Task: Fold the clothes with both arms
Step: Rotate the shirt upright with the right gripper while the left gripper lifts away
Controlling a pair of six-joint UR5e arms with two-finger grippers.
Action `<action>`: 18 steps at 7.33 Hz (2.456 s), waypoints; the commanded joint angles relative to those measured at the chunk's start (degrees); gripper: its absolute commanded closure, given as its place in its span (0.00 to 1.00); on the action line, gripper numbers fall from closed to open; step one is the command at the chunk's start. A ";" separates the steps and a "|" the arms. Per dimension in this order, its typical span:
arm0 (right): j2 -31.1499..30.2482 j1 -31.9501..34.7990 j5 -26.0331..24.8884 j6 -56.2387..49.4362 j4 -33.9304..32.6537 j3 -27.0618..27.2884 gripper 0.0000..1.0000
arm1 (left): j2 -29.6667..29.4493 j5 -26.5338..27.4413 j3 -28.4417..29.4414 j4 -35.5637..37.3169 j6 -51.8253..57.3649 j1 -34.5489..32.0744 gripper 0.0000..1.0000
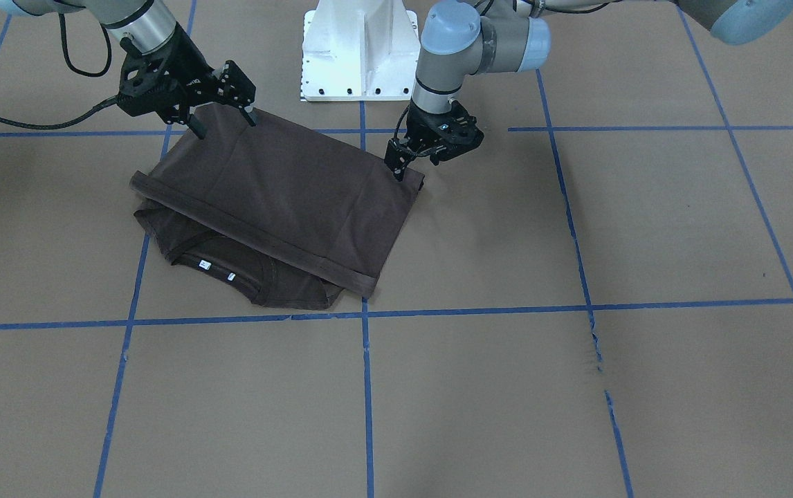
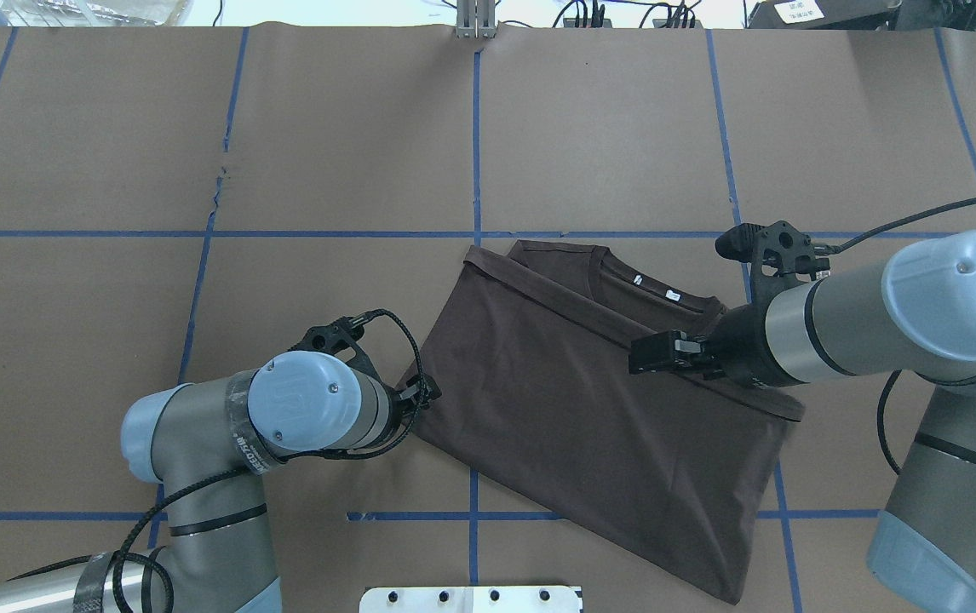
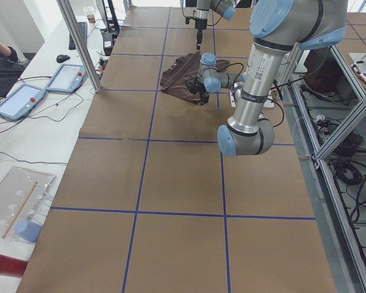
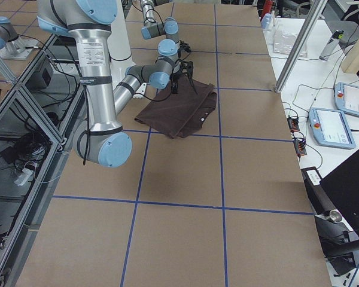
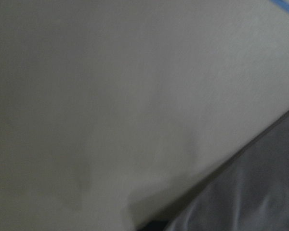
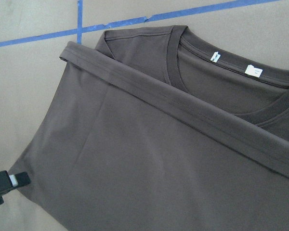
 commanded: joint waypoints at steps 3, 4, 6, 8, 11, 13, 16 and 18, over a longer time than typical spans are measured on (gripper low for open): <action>0.21 0.52 0.05 0.01 0.09 -0.22 0.00 | -1.09 1.56 0.73 -0.05 0.26 -0.33 1.00; 0.21 0.69 0.14 0.01 0.17 -0.04 0.00 | -1.09 1.56 0.64 -0.32 0.61 -1.29 1.00; 0.12 0.96 0.14 0.01 0.17 -0.13 0.00 | -1.09 1.30 -0.06 -0.06 3.49 -4.09 1.00; 0.12 0.96 0.14 0.01 0.17 -0.13 0.00 | -1.01 1.21 0.72 0.21 7.70 -9.27 1.00; -0.23 0.96 -0.03 0.01 0.09 -0.39 0.00 | -6.17 1.38 17.09 -7.66 20.52 -20.52 1.00; -0.05 1.22 -0.30 -0.16 0.09 -1.09 0.00 | -15.54 1.38 34.21 -17.59 27.91 -24.23 1.00; 0.21 1.40 -0.82 -0.69 0.17 -1.97 0.00 | -23.23 1.47 46.49 -29.56 29.18 -24.51 1.00; 0.21 1.40 -1.70 -0.87 0.09 -2.50 0.00 | -23.24 5.31 49.06 -32.83 32.14 -24.59 0.01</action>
